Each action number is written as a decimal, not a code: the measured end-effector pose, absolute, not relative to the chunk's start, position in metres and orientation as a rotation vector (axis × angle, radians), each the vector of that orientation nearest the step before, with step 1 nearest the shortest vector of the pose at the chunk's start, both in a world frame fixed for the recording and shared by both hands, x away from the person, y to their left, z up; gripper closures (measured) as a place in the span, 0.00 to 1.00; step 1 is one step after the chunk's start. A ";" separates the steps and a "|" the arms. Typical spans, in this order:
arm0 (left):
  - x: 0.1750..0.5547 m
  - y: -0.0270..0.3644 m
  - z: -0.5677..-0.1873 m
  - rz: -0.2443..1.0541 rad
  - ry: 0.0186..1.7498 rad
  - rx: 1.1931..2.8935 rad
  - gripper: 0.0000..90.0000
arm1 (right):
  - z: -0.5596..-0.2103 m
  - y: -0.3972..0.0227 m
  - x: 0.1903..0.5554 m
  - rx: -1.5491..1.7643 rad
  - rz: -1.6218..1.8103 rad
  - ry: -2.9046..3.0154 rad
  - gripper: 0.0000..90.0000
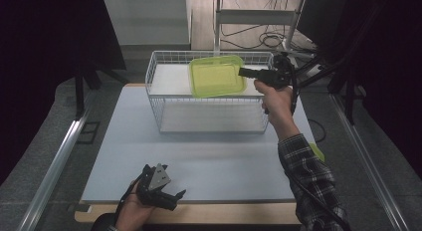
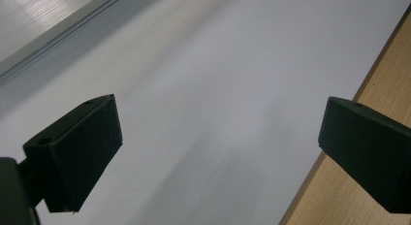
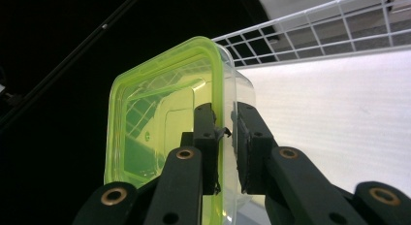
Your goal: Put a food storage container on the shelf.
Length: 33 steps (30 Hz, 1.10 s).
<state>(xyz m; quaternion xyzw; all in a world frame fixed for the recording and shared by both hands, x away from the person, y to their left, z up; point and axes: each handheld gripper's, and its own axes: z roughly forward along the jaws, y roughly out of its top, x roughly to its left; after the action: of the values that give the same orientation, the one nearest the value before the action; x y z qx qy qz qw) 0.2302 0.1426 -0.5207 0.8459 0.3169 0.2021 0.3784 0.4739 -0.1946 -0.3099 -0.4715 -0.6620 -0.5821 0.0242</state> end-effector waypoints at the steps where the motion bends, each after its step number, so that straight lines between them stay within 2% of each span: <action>1: 0.230 0.143 -0.521 0.516 0.810 2.161 0.02 | -0.310 -0.194 0.475 -1.469 -1.803 -2.048 0.89; 19: 0.230 0.142 -0.521 0.513 0.803 2.173 0.02 | -0.316 -0.181 0.489 -1.609 -1.797 -2.083 0.88; 33: 0.230 0.141 -0.522 0.507 0.801 2.184 0.02 | -0.322 -0.176 0.490 -1.648 -1.764 -2.233 0.77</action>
<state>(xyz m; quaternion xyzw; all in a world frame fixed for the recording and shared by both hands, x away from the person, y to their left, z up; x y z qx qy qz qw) 0.2301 0.1415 -0.5219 0.8517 0.3125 0.1979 0.3713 0.4898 -0.1756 -0.3225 -0.4998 -0.6772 -0.5351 -0.0733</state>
